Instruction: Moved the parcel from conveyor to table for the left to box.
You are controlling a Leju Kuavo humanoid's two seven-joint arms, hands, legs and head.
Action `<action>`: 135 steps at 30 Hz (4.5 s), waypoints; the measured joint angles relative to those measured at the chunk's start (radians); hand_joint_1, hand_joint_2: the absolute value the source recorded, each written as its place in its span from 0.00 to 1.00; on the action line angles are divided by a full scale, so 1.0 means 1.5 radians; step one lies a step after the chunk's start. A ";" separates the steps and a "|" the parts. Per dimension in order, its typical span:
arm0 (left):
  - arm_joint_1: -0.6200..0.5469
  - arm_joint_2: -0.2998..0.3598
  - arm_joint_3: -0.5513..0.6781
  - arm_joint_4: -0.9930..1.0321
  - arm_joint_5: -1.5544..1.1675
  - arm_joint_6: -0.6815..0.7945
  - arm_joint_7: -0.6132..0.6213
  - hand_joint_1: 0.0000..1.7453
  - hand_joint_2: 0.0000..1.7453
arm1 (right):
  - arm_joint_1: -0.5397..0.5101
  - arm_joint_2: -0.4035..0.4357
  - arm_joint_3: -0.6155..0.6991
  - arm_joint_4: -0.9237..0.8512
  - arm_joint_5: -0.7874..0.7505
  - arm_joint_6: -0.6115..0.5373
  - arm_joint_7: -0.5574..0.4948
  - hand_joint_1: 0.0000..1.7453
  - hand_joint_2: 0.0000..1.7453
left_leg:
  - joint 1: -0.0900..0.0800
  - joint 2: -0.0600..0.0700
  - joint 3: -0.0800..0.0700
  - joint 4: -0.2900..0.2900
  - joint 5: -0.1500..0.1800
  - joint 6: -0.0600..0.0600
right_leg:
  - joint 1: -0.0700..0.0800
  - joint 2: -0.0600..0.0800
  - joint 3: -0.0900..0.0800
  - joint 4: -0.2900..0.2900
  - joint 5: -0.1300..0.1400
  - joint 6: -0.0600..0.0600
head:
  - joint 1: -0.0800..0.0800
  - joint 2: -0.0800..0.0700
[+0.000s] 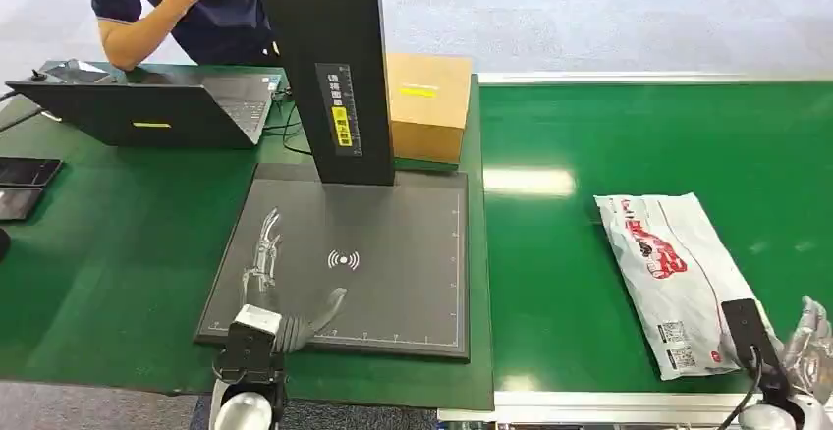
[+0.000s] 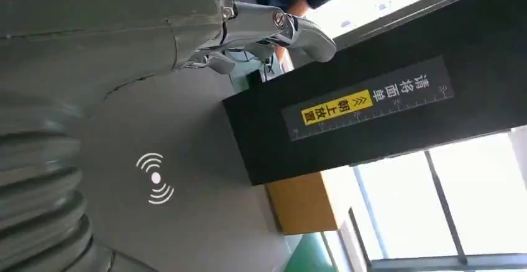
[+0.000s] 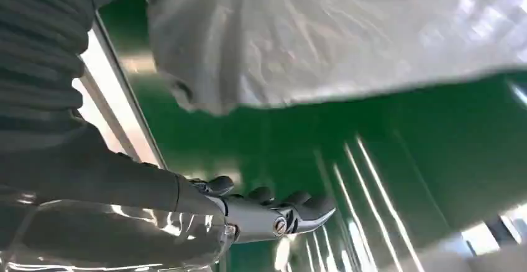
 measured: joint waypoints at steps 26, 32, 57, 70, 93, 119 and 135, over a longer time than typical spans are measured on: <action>0.028 -0.004 0.009 -0.005 -0.014 -0.008 -0.006 0.00 1.00 | 0.025 0.065 0.033 -0.065 0.040 0.161 -0.012 0.96 1.00 | 0.002 0.002 0.001 0.001 0.001 0.001 | 0.002 0.002 0.001 0.000 0.002 0.000 | 0.000 0.000; 0.032 -0.006 0.012 -0.008 -0.017 -0.011 -0.005 0.00 1.00 | 0.071 0.114 0.044 -0.180 0.031 0.163 -0.028 0.98 1.00 | 0.002 0.000 -0.001 0.001 0.001 0.000 | 0.002 0.001 0.000 0.000 0.002 0.001 | 0.000 0.000; 0.037 -0.017 0.022 -0.008 -0.021 0.005 -0.023 0.00 1.00 | 0.070 0.157 0.363 -0.576 -0.040 0.058 -0.092 0.97 1.00 | 0.001 0.001 -0.004 0.001 0.001 0.001 | 0.002 0.001 -0.002 0.001 0.002 0.001 | 0.000 0.000; 0.039 -0.017 0.024 -0.005 -0.011 0.035 -0.040 0.00 1.00 | -0.072 0.142 0.554 -0.500 -0.060 0.096 -0.113 0.94 1.00 | 0.002 0.001 -0.004 0.001 0.002 0.000 | 0.002 0.001 -0.003 0.001 0.002 0.000 | 0.000 0.000; 0.052 -0.008 0.017 -0.009 -0.024 0.086 -0.020 0.00 1.00 | -0.219 0.196 0.673 -0.153 -0.062 0.103 -0.105 0.00 1.00 | 0.001 0.000 -0.003 0.001 0.002 0.000 | 0.002 0.001 -0.003 0.001 0.002 0.000 | 0.000 0.000; 0.040 0.032 -0.066 0.016 -0.007 0.088 -0.021 0.00 1.00 | 0.112 0.170 0.559 -0.534 -0.232 0.164 -0.264 0.00 1.00 | 0.001 -0.001 -0.005 0.001 0.001 0.001 | 0.001 -0.001 -0.004 0.001 0.001 0.001 | 0.000 0.000; 0.012 0.018 -0.033 -0.043 -0.094 0.007 -0.031 0.00 1.00 | 0.302 0.253 0.370 -0.730 -0.286 0.239 -0.270 0.00 1.00 | 0.001 0.000 -0.004 0.001 0.001 0.001 | 0.001 0.000 -0.003 0.001 0.001 0.001 | 0.000 0.000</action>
